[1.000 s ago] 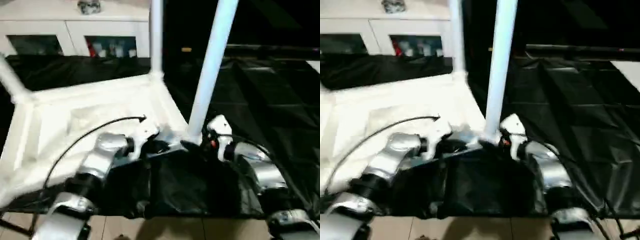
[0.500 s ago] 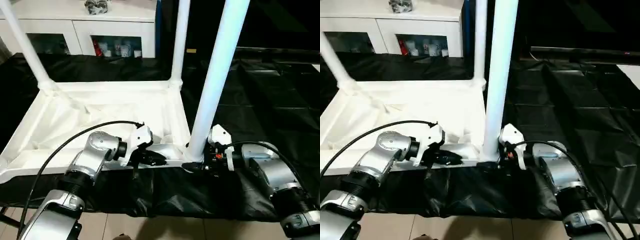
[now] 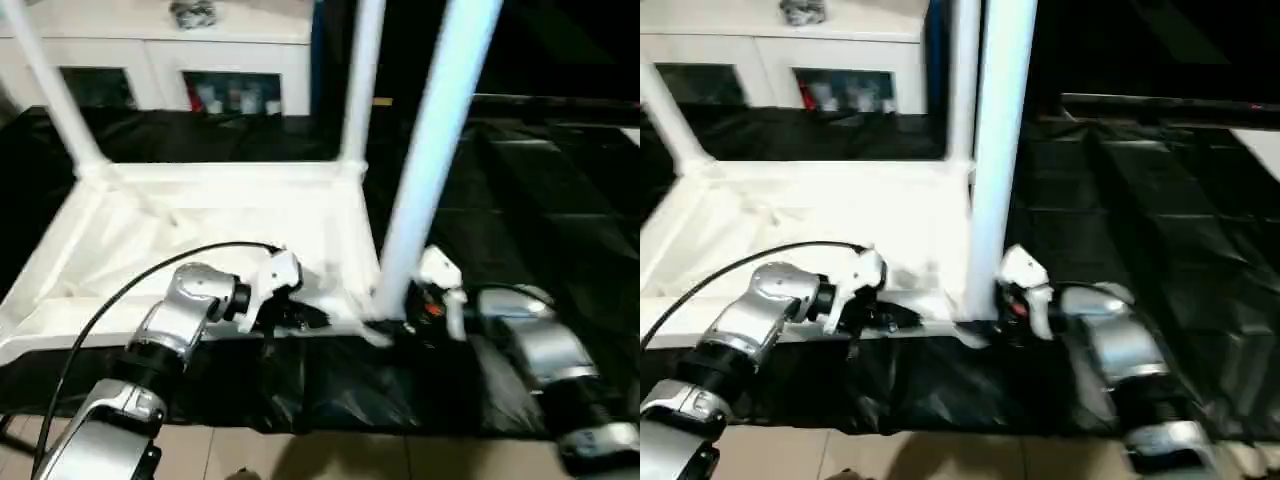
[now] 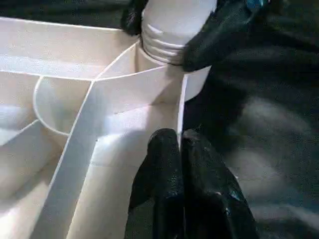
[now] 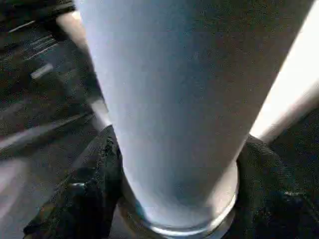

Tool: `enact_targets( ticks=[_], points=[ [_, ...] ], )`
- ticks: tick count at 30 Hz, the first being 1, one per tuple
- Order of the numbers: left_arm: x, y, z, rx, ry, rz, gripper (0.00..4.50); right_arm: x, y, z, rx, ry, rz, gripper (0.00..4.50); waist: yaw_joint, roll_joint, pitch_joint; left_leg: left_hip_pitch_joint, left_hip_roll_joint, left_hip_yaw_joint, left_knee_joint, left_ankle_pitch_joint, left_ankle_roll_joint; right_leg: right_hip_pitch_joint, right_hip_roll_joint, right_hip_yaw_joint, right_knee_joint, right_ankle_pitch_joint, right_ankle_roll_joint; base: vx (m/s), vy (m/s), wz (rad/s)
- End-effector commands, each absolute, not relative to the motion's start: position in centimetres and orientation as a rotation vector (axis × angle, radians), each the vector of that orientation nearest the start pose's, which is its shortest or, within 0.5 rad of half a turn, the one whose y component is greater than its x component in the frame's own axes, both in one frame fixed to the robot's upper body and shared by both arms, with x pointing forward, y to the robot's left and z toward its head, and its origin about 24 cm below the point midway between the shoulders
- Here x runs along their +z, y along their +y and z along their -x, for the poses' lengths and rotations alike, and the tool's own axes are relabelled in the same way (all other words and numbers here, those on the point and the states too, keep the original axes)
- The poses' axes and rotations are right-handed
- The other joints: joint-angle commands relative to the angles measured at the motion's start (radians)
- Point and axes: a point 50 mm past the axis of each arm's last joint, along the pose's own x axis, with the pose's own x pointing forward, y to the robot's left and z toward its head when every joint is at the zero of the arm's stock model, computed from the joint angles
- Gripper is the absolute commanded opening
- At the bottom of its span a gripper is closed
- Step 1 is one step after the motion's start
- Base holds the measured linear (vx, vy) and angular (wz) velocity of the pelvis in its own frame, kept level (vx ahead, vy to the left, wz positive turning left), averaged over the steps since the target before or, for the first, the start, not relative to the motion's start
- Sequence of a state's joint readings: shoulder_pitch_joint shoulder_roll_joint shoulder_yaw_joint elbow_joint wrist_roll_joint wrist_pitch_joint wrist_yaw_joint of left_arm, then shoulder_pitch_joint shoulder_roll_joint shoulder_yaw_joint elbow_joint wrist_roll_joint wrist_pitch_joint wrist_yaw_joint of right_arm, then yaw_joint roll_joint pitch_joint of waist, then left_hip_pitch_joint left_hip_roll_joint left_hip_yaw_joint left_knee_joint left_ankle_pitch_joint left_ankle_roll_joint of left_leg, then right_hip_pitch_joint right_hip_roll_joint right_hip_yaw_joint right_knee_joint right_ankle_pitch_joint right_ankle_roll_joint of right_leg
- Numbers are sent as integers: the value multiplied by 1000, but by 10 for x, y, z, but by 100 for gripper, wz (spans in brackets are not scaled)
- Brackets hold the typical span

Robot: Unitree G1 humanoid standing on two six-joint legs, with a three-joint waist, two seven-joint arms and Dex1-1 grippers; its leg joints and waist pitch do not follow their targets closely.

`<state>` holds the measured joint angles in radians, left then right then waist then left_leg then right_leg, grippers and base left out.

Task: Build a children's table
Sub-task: Rotate leg to tighten

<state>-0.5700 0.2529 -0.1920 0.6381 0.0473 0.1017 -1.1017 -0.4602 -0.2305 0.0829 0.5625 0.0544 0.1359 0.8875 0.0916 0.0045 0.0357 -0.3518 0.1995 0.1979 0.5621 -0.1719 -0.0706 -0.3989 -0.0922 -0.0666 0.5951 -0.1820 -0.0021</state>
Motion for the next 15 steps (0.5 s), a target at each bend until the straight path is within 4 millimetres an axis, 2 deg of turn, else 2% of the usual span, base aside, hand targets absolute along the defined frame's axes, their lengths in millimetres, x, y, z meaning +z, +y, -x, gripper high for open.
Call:
enact_targets(
  ticks=[1,2,5,7,9,15],
  points=[
    [49,97,-327,-1120,331,-240,0,9,-106,-307,925,411,74,272,1,-7,-41,12,29,-24,-71,-344,-5,31,-62,36,-99,-483,-140,0,0,0],
    [46,89,-326,-1072,336,-209,0,2,-102,-311,803,438,64,272,-6,-7,-41,7,30,-26,-73,-345,-5,32,-60,37,-100,-485,-132,0,0,0],
    [43,79,-324,-1036,339,-188,0,-2,-93,-312,732,463,64,272,-14,-6,-40,9,27,-28,-74,-360,-12,30,-58,35,-102,-508,-118,0,0,0],
    [41,71,-321,-1033,334,-176,0,-2,-84,-313,708,452,48,272,-15,-7,-39,11,25,-26,-72,-367,5,24,-57,39,-109,-517,-107,0,0,0],
    [42,65,-319,-1035,327,-163,0,0,-77,-313,715,430,15,328,-14,-7,-41,7,25,-26,-73,-356,14,26,-57,39,-107,-500,-104,0,0,0],
    [45,60,-316,-1088,314,-169,0,7,-74,-313,766,404,-5,379,-14,-5,-44,3,26,-24,-74,-337,22,28,-53,41,-100,-429,-116,0,0,0]
  ],
)
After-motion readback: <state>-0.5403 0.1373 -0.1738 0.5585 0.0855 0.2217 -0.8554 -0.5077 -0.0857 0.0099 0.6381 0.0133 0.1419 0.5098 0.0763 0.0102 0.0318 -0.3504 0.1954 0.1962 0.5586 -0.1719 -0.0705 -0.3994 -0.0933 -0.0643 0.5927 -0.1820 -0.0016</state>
